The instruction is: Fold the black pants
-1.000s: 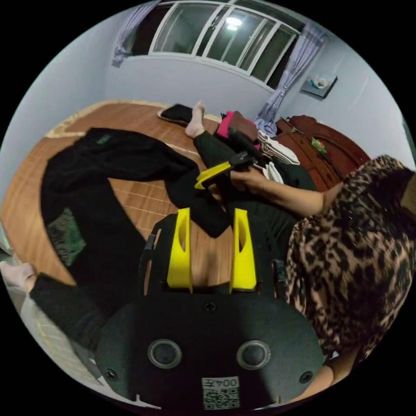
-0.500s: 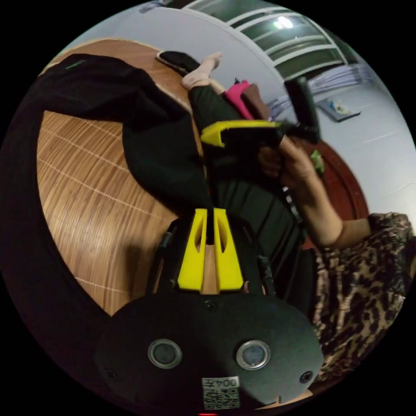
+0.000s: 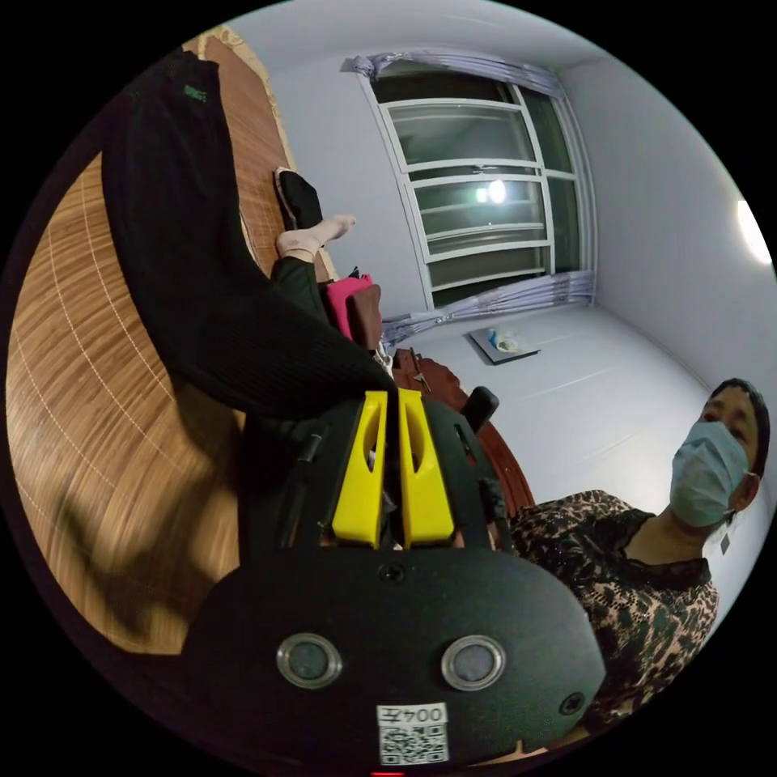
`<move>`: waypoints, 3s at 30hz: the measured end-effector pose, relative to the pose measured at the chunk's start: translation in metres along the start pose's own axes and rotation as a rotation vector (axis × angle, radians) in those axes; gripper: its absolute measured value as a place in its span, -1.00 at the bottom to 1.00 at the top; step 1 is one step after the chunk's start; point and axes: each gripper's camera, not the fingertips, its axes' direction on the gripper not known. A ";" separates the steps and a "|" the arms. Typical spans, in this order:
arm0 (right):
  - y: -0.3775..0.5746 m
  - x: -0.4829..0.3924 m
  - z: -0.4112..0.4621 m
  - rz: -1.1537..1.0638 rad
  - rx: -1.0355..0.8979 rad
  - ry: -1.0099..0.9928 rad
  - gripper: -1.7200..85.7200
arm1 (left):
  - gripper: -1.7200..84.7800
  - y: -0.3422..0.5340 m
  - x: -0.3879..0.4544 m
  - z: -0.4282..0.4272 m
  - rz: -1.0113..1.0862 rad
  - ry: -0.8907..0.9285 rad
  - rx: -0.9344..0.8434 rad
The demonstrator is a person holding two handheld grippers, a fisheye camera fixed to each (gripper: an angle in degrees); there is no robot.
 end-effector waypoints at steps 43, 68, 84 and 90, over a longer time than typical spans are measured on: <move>-0.192 0.044 0.265 0.027 -0.232 0.240 -0.63 | -0.61 -0.048 -0.036 -0.049 0.304 -1.349 -0.212; -0.168 0.056 0.358 -0.003 -0.138 0.337 -0.64 | -0.40 -0.144 -0.043 -0.121 0.333 -1.318 0.004; -0.174 0.068 0.400 -0.003 -0.125 0.336 -0.64 | -0.37 -0.156 -0.085 -0.202 0.260 -1.404 0.132; -0.177 0.074 0.413 -0.003 -0.124 0.337 -0.64 | -0.36 -0.165 -0.101 -0.203 0.227 -1.428 0.046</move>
